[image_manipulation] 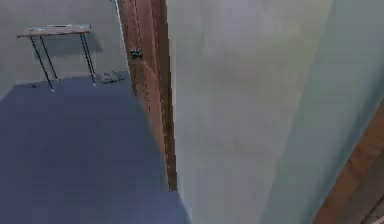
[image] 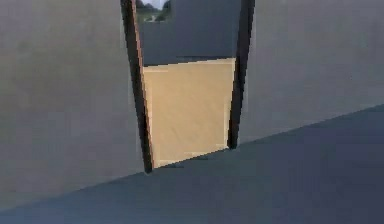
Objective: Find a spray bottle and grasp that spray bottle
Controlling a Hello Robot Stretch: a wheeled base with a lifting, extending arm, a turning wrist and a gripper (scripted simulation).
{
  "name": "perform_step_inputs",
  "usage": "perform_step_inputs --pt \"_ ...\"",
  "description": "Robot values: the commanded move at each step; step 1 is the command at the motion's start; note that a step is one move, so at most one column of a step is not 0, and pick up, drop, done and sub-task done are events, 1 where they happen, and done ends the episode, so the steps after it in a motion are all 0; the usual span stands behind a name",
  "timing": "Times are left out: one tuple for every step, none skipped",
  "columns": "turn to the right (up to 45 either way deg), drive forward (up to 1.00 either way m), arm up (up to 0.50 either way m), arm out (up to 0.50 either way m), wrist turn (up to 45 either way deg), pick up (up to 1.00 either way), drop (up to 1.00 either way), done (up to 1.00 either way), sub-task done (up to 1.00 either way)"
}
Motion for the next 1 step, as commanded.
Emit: perform_step_inputs --pt "0.0 1.00 0.00 0.00 0.0 0.00 0.00 0.00 0.00"
